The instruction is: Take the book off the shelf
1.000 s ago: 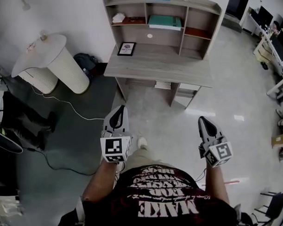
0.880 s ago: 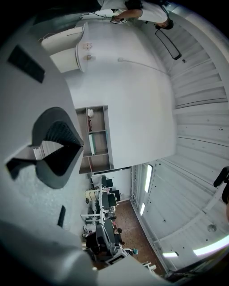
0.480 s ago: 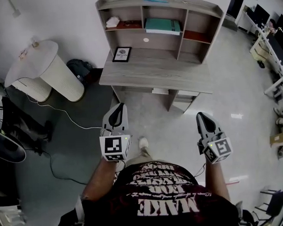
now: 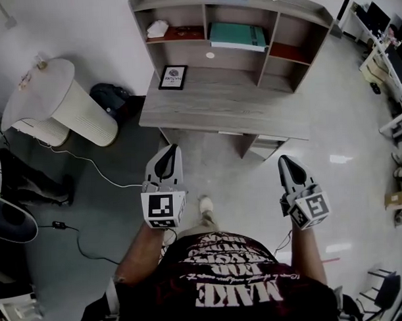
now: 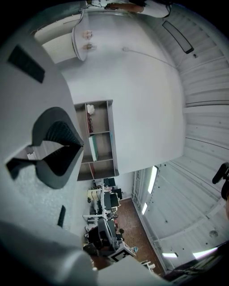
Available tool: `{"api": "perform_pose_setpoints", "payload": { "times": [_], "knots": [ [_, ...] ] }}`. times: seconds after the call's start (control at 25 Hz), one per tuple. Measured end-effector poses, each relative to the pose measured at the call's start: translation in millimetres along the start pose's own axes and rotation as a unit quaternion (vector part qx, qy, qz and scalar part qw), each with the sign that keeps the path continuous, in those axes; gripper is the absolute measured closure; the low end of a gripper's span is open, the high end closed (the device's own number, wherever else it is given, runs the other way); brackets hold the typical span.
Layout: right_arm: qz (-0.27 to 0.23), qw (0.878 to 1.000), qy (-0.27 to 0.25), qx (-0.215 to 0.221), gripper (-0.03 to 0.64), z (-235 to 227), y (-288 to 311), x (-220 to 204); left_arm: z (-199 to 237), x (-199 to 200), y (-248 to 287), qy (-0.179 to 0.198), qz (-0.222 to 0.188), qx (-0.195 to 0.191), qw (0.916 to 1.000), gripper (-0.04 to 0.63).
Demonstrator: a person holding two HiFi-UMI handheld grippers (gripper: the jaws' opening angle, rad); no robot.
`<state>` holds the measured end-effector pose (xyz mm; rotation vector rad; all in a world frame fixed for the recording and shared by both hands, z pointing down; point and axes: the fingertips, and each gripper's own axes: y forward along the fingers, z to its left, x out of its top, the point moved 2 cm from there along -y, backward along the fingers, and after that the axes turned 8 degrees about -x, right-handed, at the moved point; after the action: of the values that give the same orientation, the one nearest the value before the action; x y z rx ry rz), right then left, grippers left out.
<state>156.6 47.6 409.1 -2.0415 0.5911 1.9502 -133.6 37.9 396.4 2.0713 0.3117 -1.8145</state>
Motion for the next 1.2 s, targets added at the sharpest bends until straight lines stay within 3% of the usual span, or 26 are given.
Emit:
{"api": "perform_pose_setpoints", "payload": {
  "times": [0.16, 0.28, 0.56, 1.0, 1.2],
  "knots": [
    [0.018, 1.000, -0.009, -0.007, 0.611, -12, 25, -6, 9, -6, 28, -0.020, 0.004, -0.004, 0.9998, 0.588],
    [0.023, 1.000, -0.010, -0.007, 0.611, -19, 41, -8, 12, -10, 44, -0.011, 0.010, -0.012, 0.9998, 0.588],
    [0.008, 1.000, 0.005, 0.004, 0.611, -20, 72, 7, 30, -2, 69, -0.029, 0.001, -0.012, 0.9995, 0.588],
    [0.014, 1.000, -0.016, -0.016, 0.610, -30, 110, 31, 62, 18, 109, -0.026, -0.018, -0.027, 0.9991, 0.588],
    [-0.002, 1.000, 0.006, -0.014, 0.611, -26, 133, 38, 83, 13, 129, -0.011, -0.010, -0.036, 0.9992, 0.588]
  ]
}}
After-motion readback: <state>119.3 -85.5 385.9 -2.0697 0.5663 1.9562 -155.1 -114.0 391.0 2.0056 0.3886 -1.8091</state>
